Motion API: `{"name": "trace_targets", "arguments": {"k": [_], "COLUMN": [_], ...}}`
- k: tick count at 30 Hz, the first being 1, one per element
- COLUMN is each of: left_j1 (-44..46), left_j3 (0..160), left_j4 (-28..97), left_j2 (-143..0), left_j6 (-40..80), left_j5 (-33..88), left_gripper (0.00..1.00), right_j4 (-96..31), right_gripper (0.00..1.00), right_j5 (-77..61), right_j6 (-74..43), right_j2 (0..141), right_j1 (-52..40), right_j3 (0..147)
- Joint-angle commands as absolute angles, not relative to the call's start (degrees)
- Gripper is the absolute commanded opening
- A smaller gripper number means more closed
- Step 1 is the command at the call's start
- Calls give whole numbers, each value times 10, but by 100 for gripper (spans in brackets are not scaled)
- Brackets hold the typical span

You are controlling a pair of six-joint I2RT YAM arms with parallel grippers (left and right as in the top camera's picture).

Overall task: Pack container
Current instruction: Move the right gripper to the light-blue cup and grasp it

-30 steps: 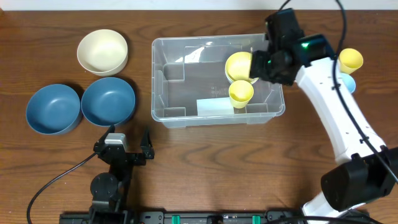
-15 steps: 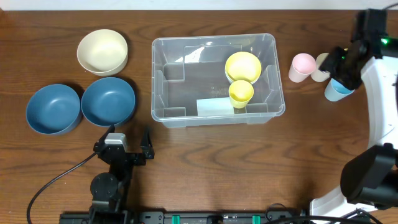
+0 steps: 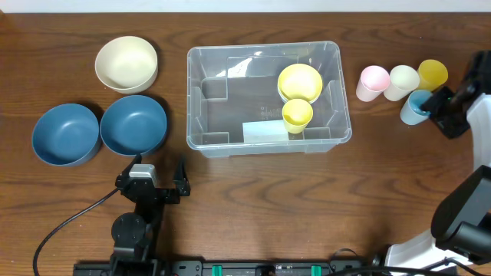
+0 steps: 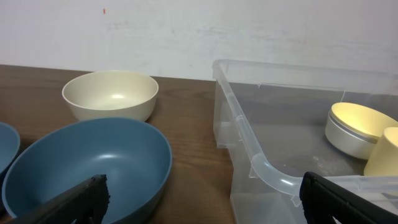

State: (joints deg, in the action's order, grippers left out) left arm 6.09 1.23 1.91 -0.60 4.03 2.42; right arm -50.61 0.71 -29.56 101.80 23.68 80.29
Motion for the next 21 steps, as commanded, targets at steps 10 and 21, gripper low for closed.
{"name": "trace_targets", "arguments": {"k": [10,21], "left_j1": [58,58], "left_j3": [2,2], "left_j4": [41,41], "left_j2": [-3,-3], "left_j6": [33,33], "left_j5": [13,13], "left_gripper": [98,98], "right_j4": [-439,-450], "right_gripper": [56,1], "right_j5": [0,-5], "right_j6": [-304,-304], "right_j2": [1082,1150], "right_j1": [242,243], "right_j3": [800,800]}}
